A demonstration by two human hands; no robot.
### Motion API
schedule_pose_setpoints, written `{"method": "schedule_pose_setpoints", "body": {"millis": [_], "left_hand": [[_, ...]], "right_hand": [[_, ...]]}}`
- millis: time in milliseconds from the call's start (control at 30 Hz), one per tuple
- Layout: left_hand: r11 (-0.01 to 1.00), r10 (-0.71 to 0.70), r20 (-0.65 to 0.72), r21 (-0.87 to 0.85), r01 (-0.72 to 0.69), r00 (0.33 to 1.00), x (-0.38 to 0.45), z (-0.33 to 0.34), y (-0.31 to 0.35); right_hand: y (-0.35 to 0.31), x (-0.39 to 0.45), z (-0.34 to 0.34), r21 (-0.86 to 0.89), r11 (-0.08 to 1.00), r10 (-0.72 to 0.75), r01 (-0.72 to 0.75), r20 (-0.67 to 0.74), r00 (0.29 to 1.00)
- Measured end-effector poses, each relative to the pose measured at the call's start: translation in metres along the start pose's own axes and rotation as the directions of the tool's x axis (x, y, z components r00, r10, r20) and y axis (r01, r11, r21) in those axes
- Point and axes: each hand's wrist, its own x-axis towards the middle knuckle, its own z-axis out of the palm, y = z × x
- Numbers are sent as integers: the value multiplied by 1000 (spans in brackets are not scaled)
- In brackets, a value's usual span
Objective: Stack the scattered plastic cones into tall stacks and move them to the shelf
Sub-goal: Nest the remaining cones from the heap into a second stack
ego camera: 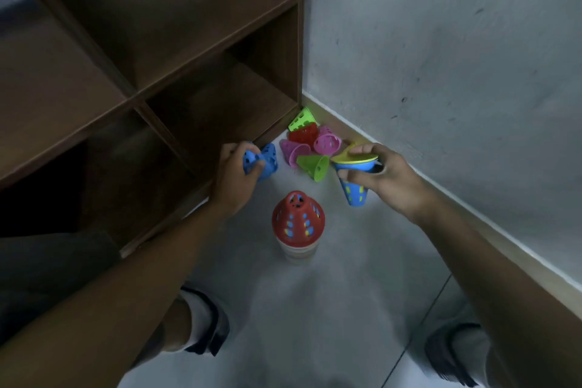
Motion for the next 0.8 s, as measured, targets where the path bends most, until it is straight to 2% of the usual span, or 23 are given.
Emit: {"method": "schedule_pose_setpoints", "body": {"millis": [133, 233, 333, 500, 633, 800], "left_hand": [[984, -61, -81, -172, 47, 995, 2, -9, 33], [949, -56, -103, -313, 21, 993, 0, -15, 56], [907, -58, -103, -421, 9, 993, -6, -16, 74], [875, -85, -101, -483, 26, 991, -20, -24, 97], [843, -93, -74, -536, 39, 993, -26, -34, 109], [839, -88, -55, -542, 44, 995, -36, -51, 124]], "right_hand": [[-34, -22, -21, -106, 994, 31, 1, 299, 954], [-48, -32, -27, -152, 988, 50, 13, 402, 914], [-61, -40, -26, -152, 987, 20, 51, 431, 902], [-90, -59, -22, -120, 985, -55, 126, 472, 880], [-111, -68, -15, -164, 970, -82, 181, 479, 874], [-123, -75, -7, -286, 931, -90, 226, 421, 903]]}}
